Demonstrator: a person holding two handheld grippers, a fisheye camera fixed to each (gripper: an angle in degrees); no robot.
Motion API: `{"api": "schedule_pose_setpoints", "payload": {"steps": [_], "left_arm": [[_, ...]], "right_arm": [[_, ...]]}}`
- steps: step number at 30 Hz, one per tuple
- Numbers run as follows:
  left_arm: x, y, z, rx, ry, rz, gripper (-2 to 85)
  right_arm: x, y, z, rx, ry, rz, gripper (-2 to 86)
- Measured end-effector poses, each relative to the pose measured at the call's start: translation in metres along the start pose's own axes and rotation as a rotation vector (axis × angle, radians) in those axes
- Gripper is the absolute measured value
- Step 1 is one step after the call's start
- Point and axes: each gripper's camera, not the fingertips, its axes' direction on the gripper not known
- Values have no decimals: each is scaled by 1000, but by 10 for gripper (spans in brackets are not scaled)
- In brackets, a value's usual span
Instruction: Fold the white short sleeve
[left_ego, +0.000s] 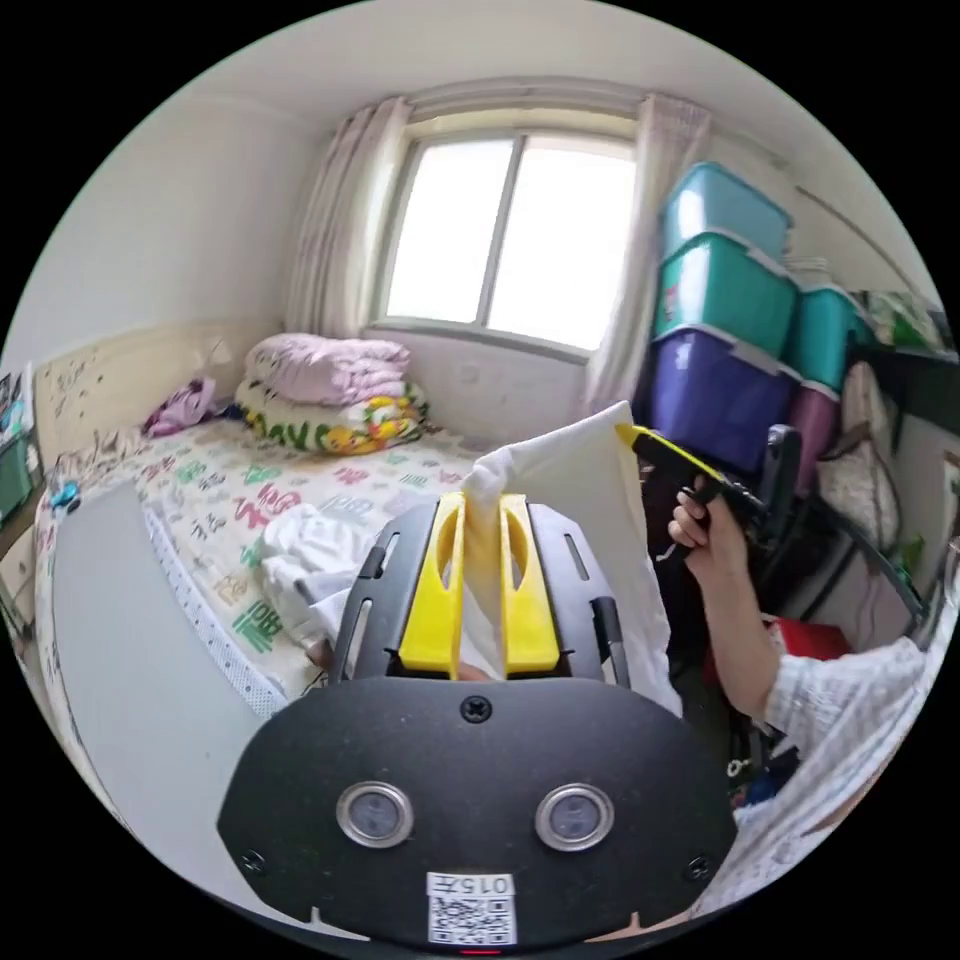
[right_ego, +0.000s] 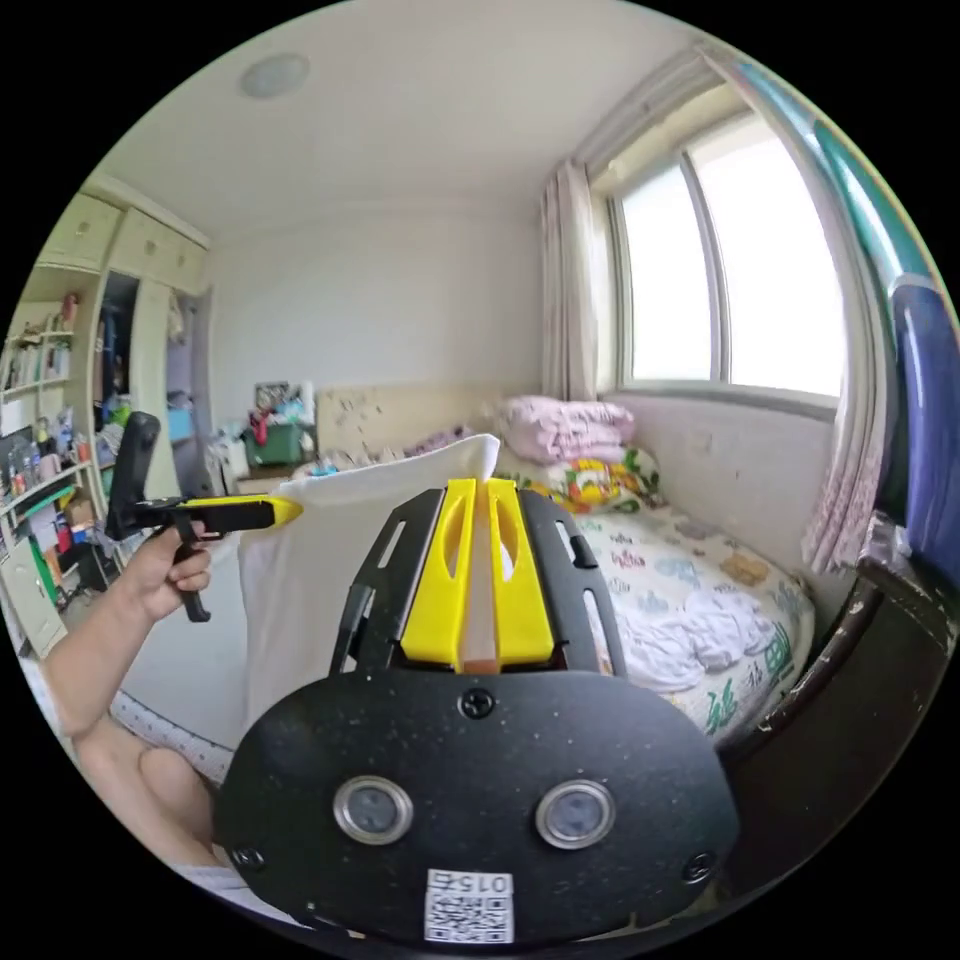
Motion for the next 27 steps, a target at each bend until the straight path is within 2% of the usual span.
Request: {"api": "schedule_pose_setpoints", "payload": {"steps": [2, 4, 9, 11, 14, 19, 21, 24, 27], "left_arm": [[-45, 13, 59, -104, -129, -108, 54], [-71, 32, 82, -129, -247, -203, 45], [-106, 73, 45, 70, -278, -325, 17], [-113, 85, 0, 210, -209, -386, -3], [-115, 96, -60, 391, -236, -522, -7], [-91, 86, -127, 480, -108, -536, -6], [-72, 81, -149, 493, -89, -542, -2], [-40, 72, -177, 477, 31, -512, 24], [-5, 64, -205, 451, 74, -414, 66]], "right_arm": [[-11, 13, 91, -191, 95, 29, 9], [-25, 31, 136, -253, 224, 7, 7], [-96, 71, 175, -111, 757, -249, 3], [-128, 91, 192, -37, 944, -384, 2], [-139, 98, 195, -27, 970, -393, 1], [-151, 108, 193, -13, 984, -382, 1], [-158, 112, 194, -6, 1003, -393, 1], [-168, 119, 195, 2, 1031, -405, 1], [-174, 124, 194, 6, 1046, -409, 1]]}}
